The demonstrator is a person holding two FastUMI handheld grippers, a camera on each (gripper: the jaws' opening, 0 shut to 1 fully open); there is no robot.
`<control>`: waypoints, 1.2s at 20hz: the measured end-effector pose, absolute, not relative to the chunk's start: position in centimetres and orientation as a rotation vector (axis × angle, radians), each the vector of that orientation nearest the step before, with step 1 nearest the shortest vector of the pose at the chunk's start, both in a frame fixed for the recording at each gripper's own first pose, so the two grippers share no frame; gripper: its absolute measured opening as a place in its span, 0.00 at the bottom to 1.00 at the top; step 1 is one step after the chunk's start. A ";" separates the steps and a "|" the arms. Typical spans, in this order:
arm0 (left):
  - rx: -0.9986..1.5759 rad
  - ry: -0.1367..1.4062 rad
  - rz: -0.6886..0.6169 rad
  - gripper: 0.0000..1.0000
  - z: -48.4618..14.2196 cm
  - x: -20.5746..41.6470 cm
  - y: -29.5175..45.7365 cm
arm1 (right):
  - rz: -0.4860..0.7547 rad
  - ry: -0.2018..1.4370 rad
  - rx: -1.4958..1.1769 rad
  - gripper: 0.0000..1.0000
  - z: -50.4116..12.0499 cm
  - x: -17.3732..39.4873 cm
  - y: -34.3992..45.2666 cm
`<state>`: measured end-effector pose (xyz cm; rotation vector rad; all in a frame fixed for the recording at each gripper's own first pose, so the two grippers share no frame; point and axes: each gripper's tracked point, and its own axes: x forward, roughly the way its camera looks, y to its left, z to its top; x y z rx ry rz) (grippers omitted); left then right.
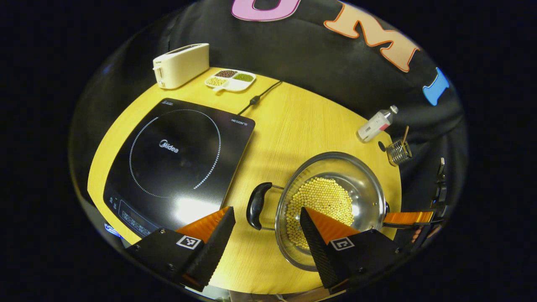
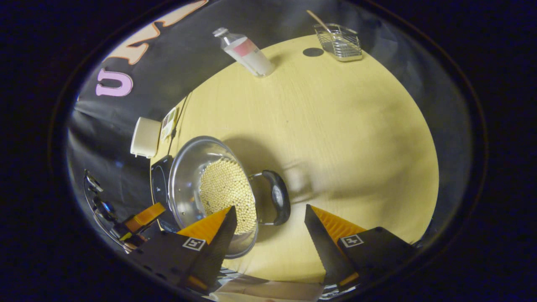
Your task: First push the handle of the pot to place it horizontally, then grasp the pot with both hands and set it on the induction cooktop.
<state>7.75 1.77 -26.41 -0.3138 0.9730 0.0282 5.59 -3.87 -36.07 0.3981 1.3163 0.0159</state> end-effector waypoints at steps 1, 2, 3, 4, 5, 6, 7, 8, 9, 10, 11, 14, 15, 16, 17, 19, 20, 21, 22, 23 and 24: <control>-0.300 1.007 0.015 0.96 -27.0 7.8 1.7 | 0.022 1.328 0.405 1.00 -36.4 5.9 -3.8; -0.287 1.029 0.007 0.95 -27.5 8.1 1.8 | 0.029 1.340 0.408 1.00 -36.8 6.0 -3.7; -0.276 1.048 -0.001 0.95 -28.0 8.6 1.8 | 0.037 1.351 0.410 1.00 -37.2 6.2 -3.4; -0.266 1.069 -0.009 0.95 -28.3 8.8 1.9 | 0.048 1.362 0.410 0.99 -37.6 6.4 -3.1; -0.258 1.087 -0.017 0.95 -28.7 9.0 2.1 | 0.060 1.373 0.410 0.99 -38.0 6.5 -2.8; -0.254 1.103 -0.023 0.95 -29.1 9.3 2.1 | 0.068 1.388 0.409 0.99 -38.5 6.4 -2.7; -0.253 1.123 -0.031 0.95 -29.5 9.4 2.1 | 0.077 1.400 0.410 0.99 -38.8 6.5 -2.7; -0.255 1.146 -0.041 0.95 -29.9 9.4 2.1 | 0.086 1.414 0.411 0.99 -39.1 6.4 -2.8; -0.261 1.166 -0.050 0.95 -30.3 9.5 1.9 | 0.094 1.425 0.414 0.99 -39.4 6.4 -2.8; -0.262 1.187 -0.060 0.93 -30.6 9.6 1.9 | 0.101 1.435 0.416 0.99 -39.6 6.5 -2.9; -0.257 1.207 -0.069 0.98 -31.1 9.6 1.7 | 0.105 1.442 0.420 0.99 -39.8 6.6 -3.0; -0.235 1.230 -0.083 0.93 -31.9 10.2 1.7 | 0.114 1.469 0.447 0.98 -40.4 6.7 -2.9; -0.233 1.238 -0.088 0.93 -32.2 10.3 1.5 | 0.113 1.478 0.457 0.98 -40.7 6.7 -3.0; -0.239 1.248 -0.090 0.93 -32.5 10.3 1.4 | 0.115 1.486 0.466 0.98 -40.9 6.7 -2.9; -0.250 1.262 -0.092 0.93 -32.9 10.1 1.3 | 0.119 1.491 0.472 0.98 -41.1 6.7 -2.7; -0.284 1.281 -0.087 0.83 -33.6 10.1 1.1 | 0.138 1.504 0.480 0.98 -41.5 6.7 -2.5; -0.313 1.284 -0.093 0.82 -33.9 10.2 0.9 | 0.147 1.510 0.493 0.98 -41.6 6.7 -2.2; -0.343 1.289 -0.098 0.74 -34.3 10.2 0.5 | 0.151 1.519 0.504 0.80 -41.6 6.8 -2.0; -0.360 1.303 -0.101 0.76 -34.5 10.0 0.3 | 0.166 1.521 0.515 0.78 -41.7 6.8 -1.7; -0.364 1.324 -0.102 0.69 -34.8 9.8 0.3 | 0.177 1.519 0.531 0.78 -41.7 6.9 -1.4; -0.356 1.316 -0.114 0.69 -34.6 10.0 0.3 | 0.183 1.518 0.542 0.78 -41.8 7.1 -1.2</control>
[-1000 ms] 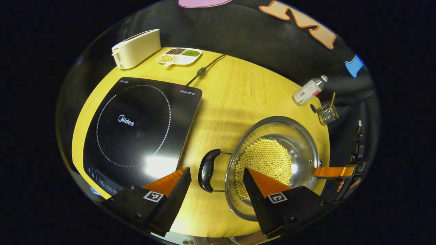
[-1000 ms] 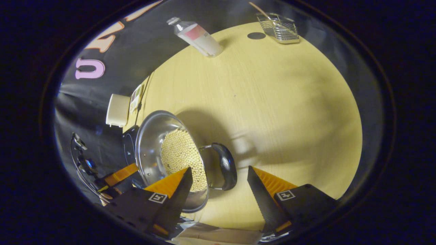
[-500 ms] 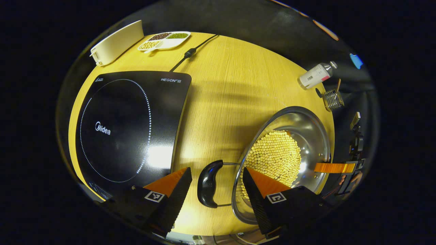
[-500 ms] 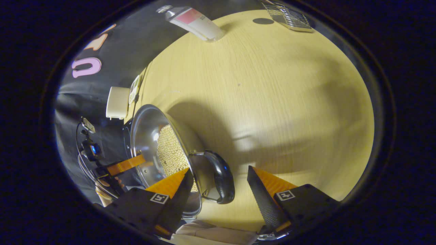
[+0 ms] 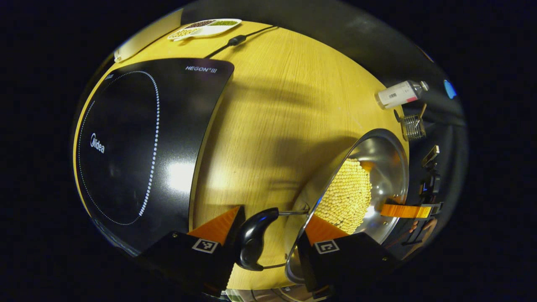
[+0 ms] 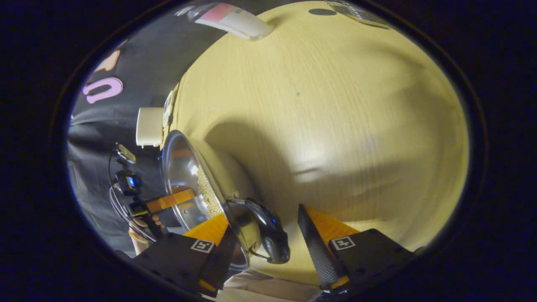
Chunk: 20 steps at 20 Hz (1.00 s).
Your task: First push the handle of the pot to place it horizontally, then grasp the pot with both hands and set it on the induction cooktop.
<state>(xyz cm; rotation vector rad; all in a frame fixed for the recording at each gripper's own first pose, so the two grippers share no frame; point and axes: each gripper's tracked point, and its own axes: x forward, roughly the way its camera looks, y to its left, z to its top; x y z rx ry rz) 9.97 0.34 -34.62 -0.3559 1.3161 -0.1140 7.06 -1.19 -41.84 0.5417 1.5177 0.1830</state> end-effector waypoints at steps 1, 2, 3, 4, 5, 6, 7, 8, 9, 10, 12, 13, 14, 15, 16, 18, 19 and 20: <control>-0.349 1.325 -0.124 0.69 -34.7 9.8 0.3 | 0.190 1.528 0.553 0.77 -41.9 7.1 -0.9; -0.340 1.329 -0.131 0.67 -34.7 9.7 0.3 | 0.194 1.531 0.548 0.65 -42.0 6.9 -1.0; -0.332 1.335 -0.134 0.69 -34.7 9.7 0.3 | 0.215 1.535 0.582 0.62 -41.8 7.0 -0.3; -0.331 1.340 -0.136 0.66 -34.5 9.5 0.4 | 0.208 1.539 0.571 0.58 -41.7 7.0 -0.6; -0.333 1.335 -0.131 0.65 -34.7 9.6 0.3 | 0.206 1.541 0.554 0.54 -41.7 6.9 -0.5; -0.337 1.338 -0.128 0.64 -34.7 9.5 0.2 | 0.196 1.526 0.538 0.58 -42.0 7.0 -0.6; -0.345 1.338 -0.118 0.64 -34.6 9.3 0.2 | 0.196 1.505 0.517 0.53 -42.1 7.1 -0.7; -0.350 1.339 -0.113 0.63 -34.5 9.1 0.0 | 0.202 1.496 0.499 0.54 -42.2 7.0 -0.8; -0.345 1.340 -0.113 0.63 -34.4 8.8 -0.2 | 0.204 1.484 0.484 0.48 -42.0 7.1 -0.9; -0.334 1.333 -0.118 0.65 -34.2 8.7 -0.3 | 0.203 1.478 0.471 0.54 -42.1 7.1 -0.9; -0.307 1.319 -0.130 0.62 -33.6 8.5 -0.8 | 0.207 1.471 0.451 0.54 -42.1 7.2 -0.9; -0.298 1.312 -0.137 0.62 -33.4 8.4 -1.0 | 0.210 1.466 0.446 0.54 -42.0 7.3 -0.8; -0.296 1.304 -0.141 0.62 -33.3 8.4 -1.0 | 0.212 1.458 0.445 0.54 -41.9 7.4 -0.8; -0.296 1.293 -0.143 0.61 -33.1 8.4 -1.1 | 0.217 1.444 0.442 0.54 -41.9 7.3 -0.7; -0.294 1.285 -0.147 0.61 -32.8 8.3 -1.2 | 0.220 1.432 0.436 0.48 -41.9 7.4 -0.7; -0.288 1.276 -0.153 0.61 -32.1 7.9 -1.4 | 0.221 1.418 0.426 0.54 -41.8 7.5 -0.9; -0.287 1.270 -0.156 0.61 -31.7 7.7 -1.5 | 0.222 1.410 0.423 0.54 -41.8 7.5 -0.8; -0.286 1.267 -0.157 0.61 -31.3 7.4 -1.5 | 0.224 1.404 0.422 0.54 -41.8 7.5 -0.8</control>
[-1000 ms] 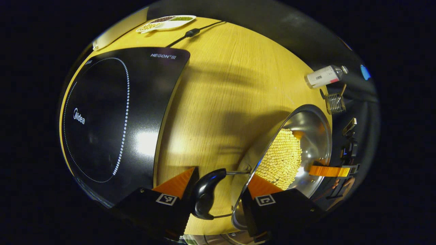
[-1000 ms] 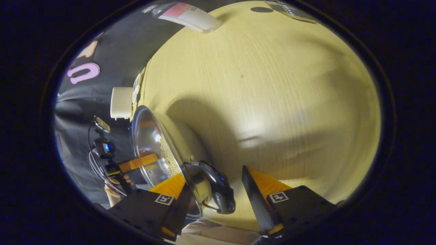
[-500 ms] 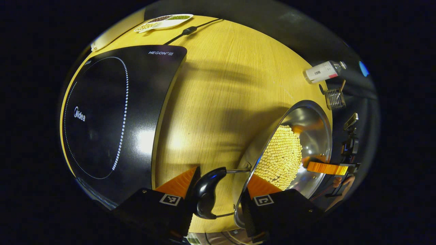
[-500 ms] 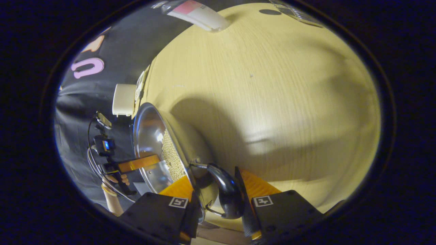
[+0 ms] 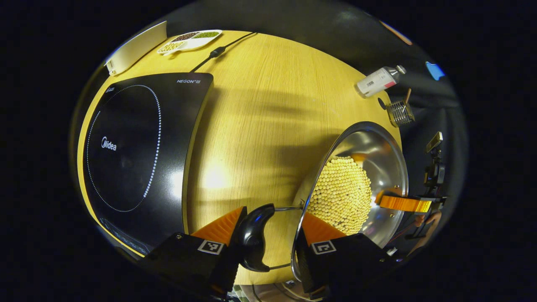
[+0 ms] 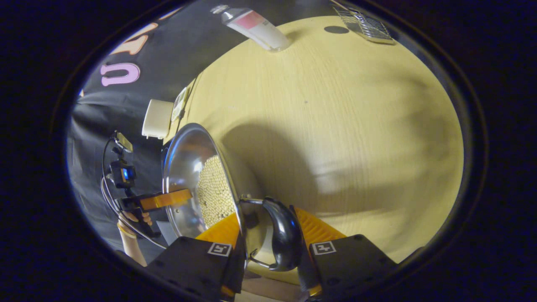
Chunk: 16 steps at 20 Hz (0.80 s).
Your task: First push the handle of the pot to place it horizontally, then grasp the pot with both hands and set it on the induction cooktop.
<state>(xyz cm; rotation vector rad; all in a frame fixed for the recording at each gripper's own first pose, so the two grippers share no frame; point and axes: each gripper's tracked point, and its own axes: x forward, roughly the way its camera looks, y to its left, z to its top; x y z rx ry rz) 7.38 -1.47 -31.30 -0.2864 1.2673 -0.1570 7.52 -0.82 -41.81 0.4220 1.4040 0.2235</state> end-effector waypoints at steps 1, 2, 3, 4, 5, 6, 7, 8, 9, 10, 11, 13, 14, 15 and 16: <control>-0.285 1.264 -0.158 0.61 -31.0 7.1 -1.5 | 0.223 1.400 0.424 0.54 -41.9 7.6 -0.7; -0.282 1.261 -0.159 0.61 -30.6 6.8 -1.4 | 0.223 1.396 0.423 0.54 -41.9 7.5 -0.7; -0.278 1.257 -0.160 0.61 -30.1 6.4 -1.4 | 0.223 1.391 0.422 0.54 -41.8 7.5 -0.7; -0.275 1.255 -0.160 0.61 -29.8 6.0 -1.3 | 0.224 1.386 0.421 0.54 -41.8 7.4 -0.7; -0.274 1.253 -0.160 0.61 -29.4 5.6 -1.3 | 0.223 1.380 0.422 0.54 -41.9 7.5 -0.7; -0.272 1.252 -0.161 0.61 -28.9 5.1 -1.2 | 0.225 1.374 0.421 0.54 -42.0 7.5 -0.6; -0.271 1.250 -0.162 0.61 -28.7 4.7 -1.0 | 0.225 1.369 0.422 0.54 -42.0 7.5 -0.6; -0.270 1.251 -0.164 0.61 -28.3 4.2 -0.9 | 0.225 1.364 0.422 0.54 -42.0 7.5 -0.6; -0.268 1.253 -0.167 0.61 -28.0 3.7 -0.8 | 0.225 1.358 0.424 0.54 -42.0 7.5 -0.5; -0.265 1.255 -0.171 0.61 -27.8 3.2 -0.6 | 0.224 1.354 0.424 0.49 -42.0 7.4 -0.5; -0.263 1.257 -0.175 0.61 -27.5 2.7 -0.4 | 0.225 1.351 0.424 0.49 -41.9 7.4 -0.5; -0.257 1.255 -0.187 0.61 -26.9 2.0 0.2 | 0.222 1.341 0.424 0.49 -41.9 7.4 -0.4; -0.255 1.252 -0.192 0.61 -26.7 1.7 0.5 | 0.221 1.334 0.421 0.49 -41.8 7.3 -0.5; -0.252 1.250 -0.200 0.61 -26.4 1.4 0.9 | 0.219 1.326 0.417 0.49 -41.8 7.4 -0.5; -0.249 1.249 -0.207 0.61 -26.1 1.2 1.3 | 0.217 1.320 0.415 0.49 -41.9 7.5 -0.5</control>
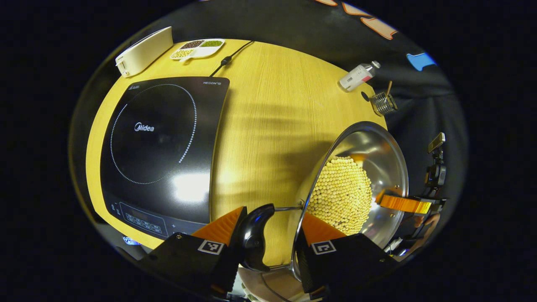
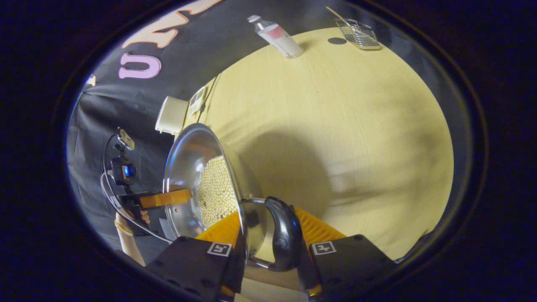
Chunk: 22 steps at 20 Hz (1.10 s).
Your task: First push the handle of the pot to place it horizontally, then grasp the pot with both hands and set it on the induction cooktop.
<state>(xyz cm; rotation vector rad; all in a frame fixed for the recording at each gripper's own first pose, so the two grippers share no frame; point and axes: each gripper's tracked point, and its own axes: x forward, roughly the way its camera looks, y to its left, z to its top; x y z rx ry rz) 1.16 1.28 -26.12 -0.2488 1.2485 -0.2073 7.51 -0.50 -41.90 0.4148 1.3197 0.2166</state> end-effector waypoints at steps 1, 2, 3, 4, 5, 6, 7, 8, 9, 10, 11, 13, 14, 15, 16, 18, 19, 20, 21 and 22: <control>-0.244 1.245 -0.217 0.61 -25.8 0.9 1.8 | 0.213 1.312 0.416 0.49 -41.9 7.6 -0.4; -0.240 1.241 -0.225 0.63 -25.6 0.9 2.4 | 0.210 1.304 0.415 0.49 -41.9 7.6 -0.4; -0.236 1.237 -0.234 0.61 -25.4 0.7 3.1 | 0.205 1.294 0.416 0.48 -41.9 7.6 -0.4; -0.233 1.235 -0.241 0.63 -25.2 0.7 3.9 | 0.198 1.286 0.417 0.49 -41.9 7.6 -0.6; -0.228 1.232 -0.249 0.63 -25.1 0.7 4.8 | 0.189 1.277 0.420 0.49 -41.9 7.6 -0.5; -0.223 1.230 -0.257 0.61 -25.0 0.7 5.8 | 0.180 1.269 0.425 0.49 -41.8 7.6 -0.5; -0.217 1.226 -0.266 0.63 -24.8 0.8 6.9 | 0.171 1.261 0.430 0.49 -41.8 7.5 -0.5; -0.209 1.222 -0.275 0.63 -24.6 0.9 8.1 | 0.159 1.258 0.438 0.49 -41.8 7.5 -0.4; -0.201 1.220 -0.283 0.61 -24.5 1.0 9.3 | 0.145 1.254 0.443 0.49 -41.8 7.2 -0.5; -0.191 1.219 -0.291 0.61 -24.3 1.1 10.6 | 0.136 1.252 0.450 0.54 -41.9 7.1 -0.5; -0.182 1.218 -0.298 0.61 -24.3 1.3 11.9 | 0.129 1.251 0.457 0.54 -42.0 7.0 -0.3; -0.167 1.217 -0.309 0.61 -24.3 1.5 14.7 | 0.122 1.251 0.465 0.54 -42.1 6.9 -0.3; -0.161 1.216 -0.310 0.61 -24.2 1.6 16.1 | 0.120 1.251 0.469 0.54 -41.9 7.0 -0.5; -0.157 1.211 -0.310 0.61 -24.2 1.9 17.4 | 0.119 1.252 0.472 0.54 -41.9 7.0 -0.6; -0.153 1.206 -0.310 0.61 -24.2 2.1 18.7 | 0.119 1.251 0.473 0.54 -41.9 6.9 -0.3; -0.149 1.192 -0.308 0.62 -24.1 2.5 21.1 | 0.124 1.245 0.471 0.48 -42.2 7.0 -0.1; -0.147 1.186 -0.306 0.62 -24.2 2.8 22.3 | 0.126 1.240 0.468 0.49 -42.1 7.2 -0.4; -0.148 1.181 -0.303 0.61 -24.2 3.0 23.3 | 0.127 1.234 0.464 0.49 -41.8 7.4 -0.7; -0.151 1.178 -0.299 0.61 -24.3 3.3 24.2 | 0.127 1.226 0.462 0.49 -41.6 7.7 -1.0; -0.153 1.174 -0.295 0.61 -24.4 3.5 25.1 | 0.128 1.217 0.459 0.48 -41.5 7.8 -1.0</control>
